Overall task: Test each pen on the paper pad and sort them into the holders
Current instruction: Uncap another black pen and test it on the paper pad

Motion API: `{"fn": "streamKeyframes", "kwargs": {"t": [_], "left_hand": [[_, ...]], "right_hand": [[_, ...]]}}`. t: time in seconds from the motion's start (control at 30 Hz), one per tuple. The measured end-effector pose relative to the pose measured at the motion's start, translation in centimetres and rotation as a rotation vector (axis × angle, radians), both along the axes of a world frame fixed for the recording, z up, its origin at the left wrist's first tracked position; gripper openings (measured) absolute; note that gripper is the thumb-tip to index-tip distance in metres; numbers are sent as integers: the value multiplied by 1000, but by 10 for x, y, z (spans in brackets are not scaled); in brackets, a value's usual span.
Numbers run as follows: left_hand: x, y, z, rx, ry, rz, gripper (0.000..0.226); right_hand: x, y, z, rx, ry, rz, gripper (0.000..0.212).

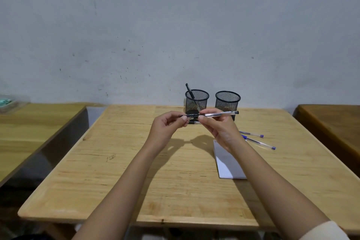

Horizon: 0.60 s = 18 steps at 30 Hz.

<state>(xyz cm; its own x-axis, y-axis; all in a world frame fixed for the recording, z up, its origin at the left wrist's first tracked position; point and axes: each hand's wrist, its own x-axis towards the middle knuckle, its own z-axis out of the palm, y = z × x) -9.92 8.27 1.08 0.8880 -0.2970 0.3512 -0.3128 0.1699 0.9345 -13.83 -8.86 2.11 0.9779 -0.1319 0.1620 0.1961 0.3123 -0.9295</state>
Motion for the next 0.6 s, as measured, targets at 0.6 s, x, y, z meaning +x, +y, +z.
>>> {"fn": "streamKeyframes", "kwargs": {"t": [0.6], "left_hand": [[-5,15,-16,171,-51,-20,14]], "right_hand": [[-2,0,-15,-253,-30,12,17]]}}
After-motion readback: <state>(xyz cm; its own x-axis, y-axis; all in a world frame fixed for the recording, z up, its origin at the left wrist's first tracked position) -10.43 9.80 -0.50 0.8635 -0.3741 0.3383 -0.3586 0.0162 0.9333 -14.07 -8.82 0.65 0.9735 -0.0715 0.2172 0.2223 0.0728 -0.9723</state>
